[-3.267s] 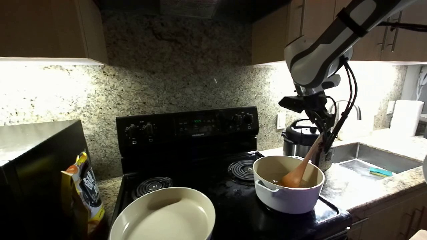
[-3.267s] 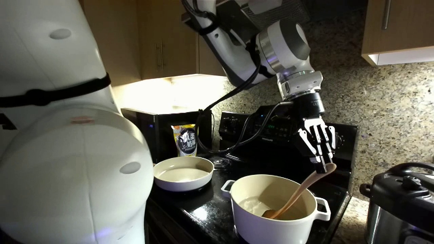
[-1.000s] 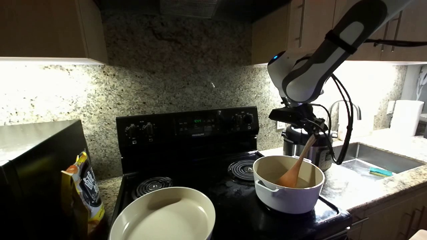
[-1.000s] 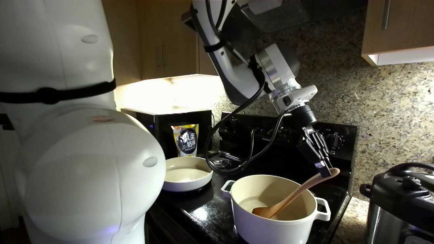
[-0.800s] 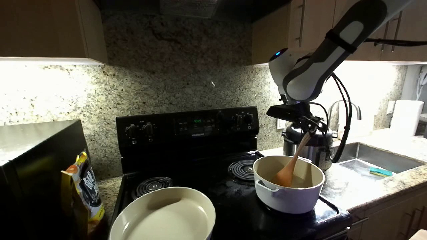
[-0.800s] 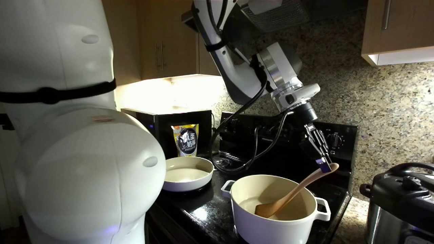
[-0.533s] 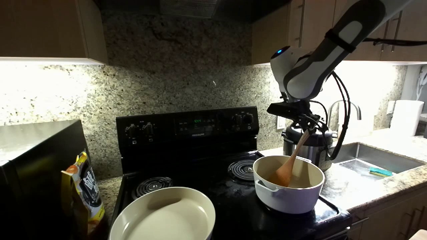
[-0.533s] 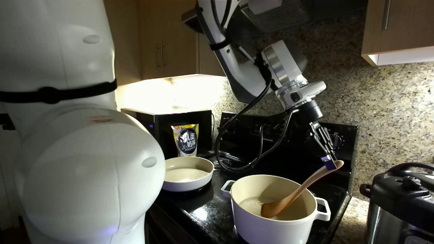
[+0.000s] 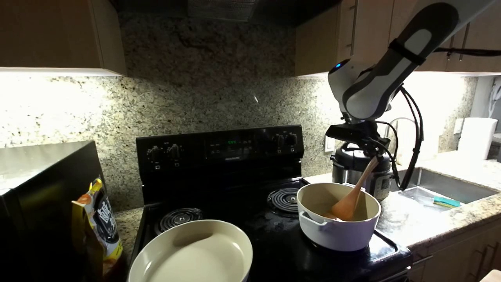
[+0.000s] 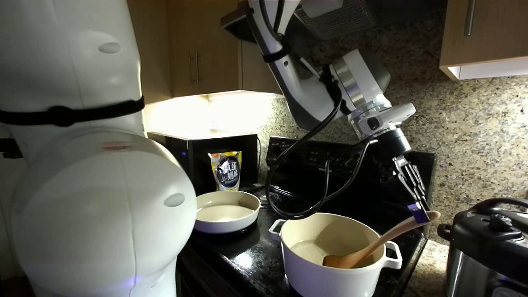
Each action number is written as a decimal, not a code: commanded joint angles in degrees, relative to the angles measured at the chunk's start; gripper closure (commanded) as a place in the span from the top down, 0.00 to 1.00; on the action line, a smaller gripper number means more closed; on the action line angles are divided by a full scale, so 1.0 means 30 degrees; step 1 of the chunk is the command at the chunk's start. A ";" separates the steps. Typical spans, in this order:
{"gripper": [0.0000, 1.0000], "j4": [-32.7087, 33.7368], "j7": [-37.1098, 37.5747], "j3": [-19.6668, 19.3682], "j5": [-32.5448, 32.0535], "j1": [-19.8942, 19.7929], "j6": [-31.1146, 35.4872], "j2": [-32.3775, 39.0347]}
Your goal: Use the wooden spoon to stir the water in the white pot
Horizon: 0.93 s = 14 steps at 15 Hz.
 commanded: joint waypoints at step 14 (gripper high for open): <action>0.10 0.0411 -0.2512 0.0798 0.0235 0.0779 0.1083 0.0496</action>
